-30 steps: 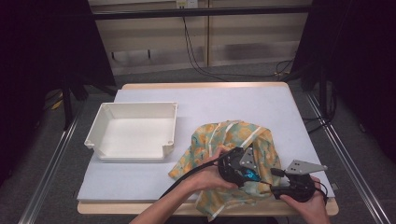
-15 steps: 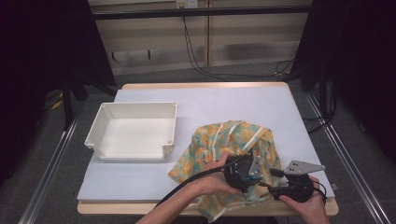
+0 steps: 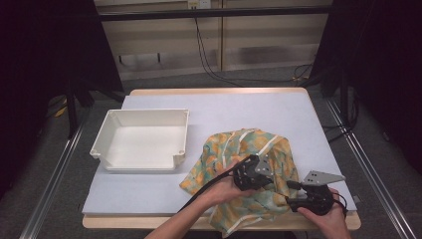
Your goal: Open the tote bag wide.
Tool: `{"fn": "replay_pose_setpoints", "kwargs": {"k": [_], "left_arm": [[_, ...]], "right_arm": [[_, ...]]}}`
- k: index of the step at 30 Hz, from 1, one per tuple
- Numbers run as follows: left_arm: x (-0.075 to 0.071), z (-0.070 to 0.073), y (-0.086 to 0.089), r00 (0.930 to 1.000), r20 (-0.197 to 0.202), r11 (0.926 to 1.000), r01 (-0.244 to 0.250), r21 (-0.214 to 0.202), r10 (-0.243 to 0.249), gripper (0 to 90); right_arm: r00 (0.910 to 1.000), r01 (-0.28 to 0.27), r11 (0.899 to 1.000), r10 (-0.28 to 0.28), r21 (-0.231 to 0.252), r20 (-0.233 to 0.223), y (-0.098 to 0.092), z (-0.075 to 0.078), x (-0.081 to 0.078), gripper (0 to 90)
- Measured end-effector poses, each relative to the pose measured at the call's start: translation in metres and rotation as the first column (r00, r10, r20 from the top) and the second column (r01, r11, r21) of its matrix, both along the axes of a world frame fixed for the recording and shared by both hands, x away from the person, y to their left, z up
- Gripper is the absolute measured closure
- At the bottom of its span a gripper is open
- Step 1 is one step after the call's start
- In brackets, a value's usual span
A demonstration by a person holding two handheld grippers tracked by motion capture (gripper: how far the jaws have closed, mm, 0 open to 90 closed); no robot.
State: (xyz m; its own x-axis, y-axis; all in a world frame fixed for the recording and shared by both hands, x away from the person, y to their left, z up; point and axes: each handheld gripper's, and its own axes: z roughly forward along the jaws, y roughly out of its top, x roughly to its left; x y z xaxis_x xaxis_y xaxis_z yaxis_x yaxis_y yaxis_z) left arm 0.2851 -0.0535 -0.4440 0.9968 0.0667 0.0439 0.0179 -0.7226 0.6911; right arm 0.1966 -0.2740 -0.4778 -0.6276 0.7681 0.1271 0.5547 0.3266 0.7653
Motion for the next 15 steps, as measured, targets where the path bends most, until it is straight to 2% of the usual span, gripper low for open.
{"fn": "replay_pose_setpoints", "kwargs": {"k": [2,5,6,7,8,9,11,12,15], "left_arm": [[0.004,0.002,0.005,0.9993,-0.036,0.9993,-0.011,-0.035,0.01,89.6],[0.006,0.008,0.011,0.9983,-0.057,0.9963,-0.015,-0.084,0.01,89.9],[0.006,0.008,0.011,0.9983,-0.057,0.9963,-0.015,-0.084,0.01,89.9],[0.007,0.011,0.014,0.9975,-0.07,0.994,-0.02,-0.107,0.012,89.9],[0.007,0.014,0.016,0.9967,-0.081,0.9913,-0.015,-0.131,0.005,89.9],[0.007,0.019,0.021,0.9962,-0.088,0.986,-0.015,-0.166,0.001,90.0],[0.006,0.027,0.025,0.9948,-0.102,0.9773,-0.02,-0.211,-0.002,89.9],[0.006,0.03,0.027,0.9943,-0.106,0.976,-0.016,-0.217,-0.007,89.9],[0.006,0.039,0.034,0.9933,-0.114,0.9628,-0.015,-0.27,-0.017,89.9]], "right_arm": [[1.0,0.005,1.0,-0.005,0.004,-0.002,0.0,0.0,0.001,43.7],[1.0,0.002,1.0,-0.002,0.012,-0.004,0.0,0.0,0.003,47.7],[1.0,0.001,1.0,-0.001,0.014,-0.001,0.001,0.0,0.004,49.1],[1.0,0.001,1.0,-0.001,0.014,-0.001,0.001,0.0,0.004,49.1],[1.0,0.002,1.0,-0.002,0.016,-0.005,0.001,0.001,0.004,50.2],[1.0,-0.002,1.0,0.002,0.016,-0.008,0.001,0.001,0.005,55.8],[1.0,-0.003,1.0,0.004,0.016,-0.006,0.002,0.001,0.006,61.0],[1.0,-0.007,1.0,0.007,0.015,-0.005,0.002,0.001,0.006,65.2],[0.9999,-0.01,1.0,0.01,0.021,0.002,0.002,0.002,0.007,77.7]]}}
